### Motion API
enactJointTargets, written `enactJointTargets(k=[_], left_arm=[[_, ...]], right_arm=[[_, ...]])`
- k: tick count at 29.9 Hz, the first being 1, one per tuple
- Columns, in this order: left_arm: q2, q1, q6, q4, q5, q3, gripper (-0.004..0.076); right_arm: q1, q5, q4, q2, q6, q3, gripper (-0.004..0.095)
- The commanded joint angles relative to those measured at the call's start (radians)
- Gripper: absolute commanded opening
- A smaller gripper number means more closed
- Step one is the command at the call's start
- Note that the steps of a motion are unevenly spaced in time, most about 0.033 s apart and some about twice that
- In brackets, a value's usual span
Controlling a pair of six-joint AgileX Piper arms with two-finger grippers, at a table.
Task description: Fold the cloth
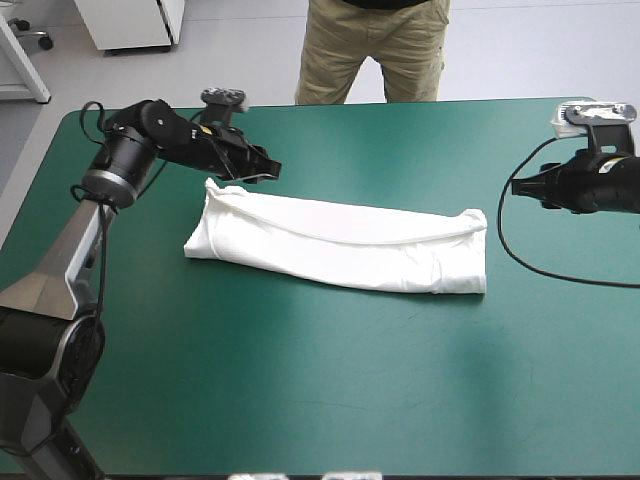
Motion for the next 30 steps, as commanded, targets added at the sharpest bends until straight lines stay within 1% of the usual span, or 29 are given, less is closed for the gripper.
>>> enactJointTargets(k=[1,3,8,14,15,19,21,26,28,29,30], left_arm=[[-0.044,-0.079,0.065,-0.074,-0.049,0.028,-0.0004],[-0.023,-0.12,0.067,-0.076,-0.094,0.072,-0.0009],[0.064,-0.154,0.087,-0.157,-0.154,0.151,-0.0009],[0.182,-0.154,0.212,-0.35,-0.164,0.159,-0.0009],[0.197,-0.154,0.214,-0.366,-0.164,0.159,-0.0009],[0.249,-0.154,0.212,-0.358,-0.146,0.159,-0.0009],[0.259,-0.154,0.212,-0.343,-0.136,0.159,-0.0009],[0.261,-0.154,0.212,-0.34,-0.129,0.159,-0.0009],[0.261,-0.154,0.21,-0.338,-0.127,0.159,-0.0009],[0.261,-0.154,0.21,-0.338,-0.124,0.159,-0.0009],[0.261,-0.154,0.21,-0.336,-0.123,0.159,-0.0009]], right_arm=[[-0.006,-0.035,-0.025,-0.087,0.008,-0.027,0.0138],[-0.006,-0.032,-0.03,-0.109,0.018,-0.027,-0.0015],[-0.006,0.034,-0.027,-0.114,0.026,-0.027,-0.0017],[-0.006,0.026,-0.015,-0.106,0.039,-0.027,-0.0017],[-0.006,0.026,-0.01,-0.101,0.041,-0.027,-0.0017],[-0.006,0.07,0.028,-0.061,0.035,-0.017,-0.0017],[-0.006,0.057,0.051,-0.049,0.027,0.012,-0.0017],[-0.006,-0.043,0.138,-0.029,0.001,0.146,-0.0004],[-0.006,-0.066,0.194,-0.022,-0.029,0.202,0.0042],[-0.006,-0.066,0.229,-0.011,-0.058,0.226,0.0087],[-0.006,-0.062,0.268,0.0,-0.083,0.247,0.0153]])
